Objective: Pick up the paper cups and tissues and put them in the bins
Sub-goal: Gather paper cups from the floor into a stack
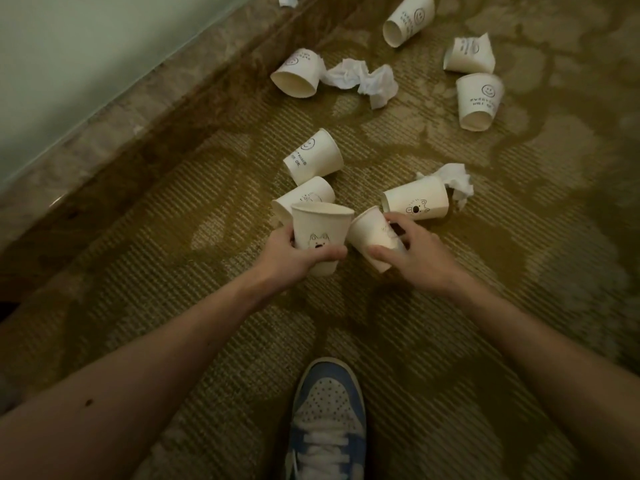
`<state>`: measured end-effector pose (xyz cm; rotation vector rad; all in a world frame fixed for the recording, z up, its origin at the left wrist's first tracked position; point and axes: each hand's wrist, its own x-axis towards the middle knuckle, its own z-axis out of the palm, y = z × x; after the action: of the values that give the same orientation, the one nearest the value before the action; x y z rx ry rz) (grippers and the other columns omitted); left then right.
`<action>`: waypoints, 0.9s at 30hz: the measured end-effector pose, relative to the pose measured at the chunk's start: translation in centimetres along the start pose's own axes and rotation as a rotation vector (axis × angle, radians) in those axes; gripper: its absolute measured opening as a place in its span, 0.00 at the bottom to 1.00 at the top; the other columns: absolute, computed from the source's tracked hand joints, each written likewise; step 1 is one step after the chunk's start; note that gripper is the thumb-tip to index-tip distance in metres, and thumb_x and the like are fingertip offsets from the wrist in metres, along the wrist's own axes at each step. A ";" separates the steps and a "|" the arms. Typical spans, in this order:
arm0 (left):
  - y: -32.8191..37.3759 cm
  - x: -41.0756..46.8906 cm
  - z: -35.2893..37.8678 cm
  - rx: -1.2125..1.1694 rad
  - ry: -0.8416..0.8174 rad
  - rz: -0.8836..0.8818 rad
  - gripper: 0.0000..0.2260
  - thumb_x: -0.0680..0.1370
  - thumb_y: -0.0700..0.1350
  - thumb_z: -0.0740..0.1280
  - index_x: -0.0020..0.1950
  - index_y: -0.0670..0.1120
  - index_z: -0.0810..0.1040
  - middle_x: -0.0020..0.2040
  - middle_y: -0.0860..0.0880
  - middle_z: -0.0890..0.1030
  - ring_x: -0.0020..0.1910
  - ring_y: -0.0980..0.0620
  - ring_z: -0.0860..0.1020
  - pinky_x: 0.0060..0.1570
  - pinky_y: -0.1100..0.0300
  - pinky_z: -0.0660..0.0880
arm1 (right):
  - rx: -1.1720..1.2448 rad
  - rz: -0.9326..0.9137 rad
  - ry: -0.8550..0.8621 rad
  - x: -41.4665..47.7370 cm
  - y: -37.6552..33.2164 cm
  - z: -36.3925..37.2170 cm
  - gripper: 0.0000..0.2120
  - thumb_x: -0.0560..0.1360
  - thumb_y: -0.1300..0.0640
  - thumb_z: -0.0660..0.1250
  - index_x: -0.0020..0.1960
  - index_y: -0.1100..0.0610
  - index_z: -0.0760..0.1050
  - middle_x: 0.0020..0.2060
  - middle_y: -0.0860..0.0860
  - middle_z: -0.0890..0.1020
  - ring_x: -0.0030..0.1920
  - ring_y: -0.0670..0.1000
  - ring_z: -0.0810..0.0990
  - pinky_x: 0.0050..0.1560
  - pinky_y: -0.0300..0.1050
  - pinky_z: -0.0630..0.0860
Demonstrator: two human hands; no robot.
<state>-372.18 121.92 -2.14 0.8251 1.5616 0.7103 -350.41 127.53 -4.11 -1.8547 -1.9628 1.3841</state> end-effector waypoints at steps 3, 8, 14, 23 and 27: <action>0.4 0.1 0.4 -0.082 0.006 -0.019 0.19 0.65 0.56 0.80 0.51 0.57 0.76 0.41 0.60 0.84 0.40 0.60 0.83 0.33 0.62 0.79 | 0.418 0.140 -0.042 -0.3 -0.8 0.1 0.25 0.73 0.43 0.71 0.68 0.45 0.71 0.61 0.51 0.77 0.55 0.52 0.79 0.56 0.55 0.79; 1.6 0.2 0.9 -0.161 -0.066 -0.041 0.23 0.65 0.56 0.77 0.55 0.50 0.79 0.42 0.48 0.86 0.37 0.48 0.84 0.33 0.56 0.78 | 0.735 0.253 -0.258 -1.1 -0.9 0.5 0.24 0.73 0.43 0.70 0.67 0.46 0.74 0.57 0.53 0.82 0.55 0.53 0.82 0.55 0.52 0.78; 3.2 0.7 0.9 -0.215 -0.044 -0.020 0.22 0.65 0.53 0.75 0.55 0.45 0.79 0.37 0.49 0.84 0.34 0.50 0.82 0.32 0.55 0.78 | 0.652 0.269 -0.314 -1.5 -1.9 0.2 0.18 0.77 0.40 0.65 0.60 0.50 0.78 0.48 0.54 0.85 0.45 0.53 0.84 0.44 0.48 0.77; 3.7 0.7 1.3 -0.181 0.042 0.018 0.20 0.65 0.55 0.74 0.52 0.47 0.78 0.41 0.48 0.82 0.35 0.52 0.80 0.31 0.57 0.77 | -0.321 -0.067 0.516 1.3 -2.2 -2.8 0.34 0.71 0.38 0.69 0.72 0.50 0.65 0.69 0.57 0.65 0.69 0.59 0.63 0.67 0.58 0.64; 3.9 0.4 1.6 -0.160 0.041 0.021 0.21 0.64 0.55 0.74 0.53 0.46 0.79 0.41 0.49 0.82 0.37 0.52 0.80 0.31 0.57 0.77 | -0.356 0.076 0.329 3.2 -1.6 -2.5 0.43 0.69 0.34 0.71 0.75 0.50 0.59 0.73 0.60 0.61 0.72 0.63 0.62 0.69 0.62 0.63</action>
<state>-370.15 124.46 0.55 0.7133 1.5127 0.8607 -350.88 131.73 -3.14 -2.1543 -2.0783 0.7102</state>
